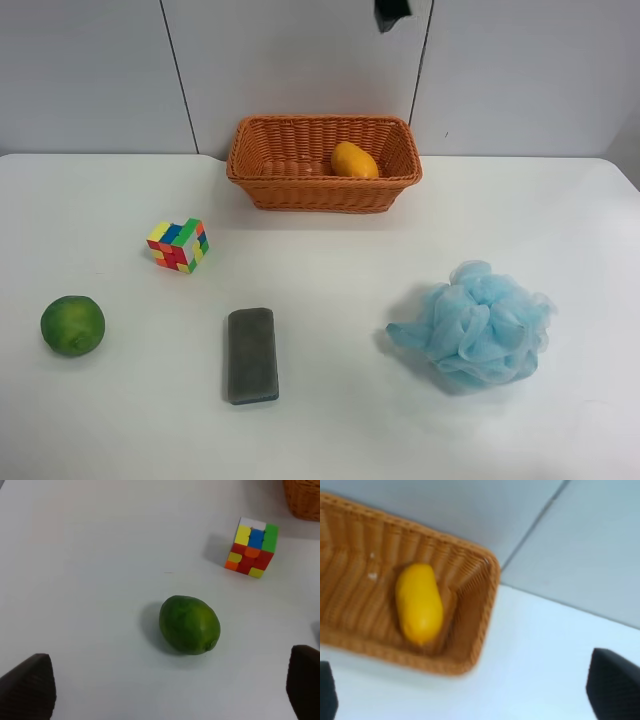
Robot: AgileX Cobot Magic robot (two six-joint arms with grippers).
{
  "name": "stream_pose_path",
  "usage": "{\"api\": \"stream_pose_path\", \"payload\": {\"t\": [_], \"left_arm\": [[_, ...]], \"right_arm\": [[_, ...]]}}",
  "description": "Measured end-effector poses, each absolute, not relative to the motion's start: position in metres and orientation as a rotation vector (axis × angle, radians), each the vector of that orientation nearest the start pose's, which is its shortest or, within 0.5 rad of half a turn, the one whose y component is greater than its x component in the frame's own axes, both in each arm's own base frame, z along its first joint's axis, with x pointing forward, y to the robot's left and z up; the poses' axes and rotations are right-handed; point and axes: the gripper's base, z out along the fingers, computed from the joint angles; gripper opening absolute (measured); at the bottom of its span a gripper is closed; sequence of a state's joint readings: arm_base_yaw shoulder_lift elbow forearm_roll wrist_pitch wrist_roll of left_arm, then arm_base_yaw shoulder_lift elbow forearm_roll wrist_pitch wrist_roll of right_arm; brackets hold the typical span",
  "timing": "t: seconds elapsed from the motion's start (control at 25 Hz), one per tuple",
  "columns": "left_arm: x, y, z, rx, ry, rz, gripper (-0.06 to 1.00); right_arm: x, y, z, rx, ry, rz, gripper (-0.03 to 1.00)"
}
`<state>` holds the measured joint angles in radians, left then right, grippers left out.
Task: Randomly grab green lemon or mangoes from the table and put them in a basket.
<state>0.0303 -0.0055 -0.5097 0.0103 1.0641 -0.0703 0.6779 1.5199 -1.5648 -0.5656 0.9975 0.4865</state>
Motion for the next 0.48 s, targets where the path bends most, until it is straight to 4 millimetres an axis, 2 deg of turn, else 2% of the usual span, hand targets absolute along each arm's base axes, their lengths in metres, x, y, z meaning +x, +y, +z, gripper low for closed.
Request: {"api": "stream_pose_path", "payload": {"t": [0.16, 0.28, 0.36, 0.48], "left_arm": [[-0.007, 0.001, 0.28, -0.103, 2.03, -0.013, 0.9], [-0.007, 0.001, 0.28, -0.103, 2.03, -0.013, 0.9], [-0.007, 0.001, 0.28, -0.103, 2.03, -0.013, 0.9], [-0.007, 0.001, 0.28, -0.103, 2.03, -0.013, 0.9]], "right_arm": [[0.225, 0.135, 0.446, -0.487, 2.234, -0.125, 0.99], [0.193, 0.111, 0.468, -0.58, 2.16, -0.136, 0.99], [0.171, 0.094, 0.474, -0.633, 2.112, -0.133, 0.99], [0.14, 0.071, 0.467, -0.703, 2.083, -0.129, 0.99]]}}
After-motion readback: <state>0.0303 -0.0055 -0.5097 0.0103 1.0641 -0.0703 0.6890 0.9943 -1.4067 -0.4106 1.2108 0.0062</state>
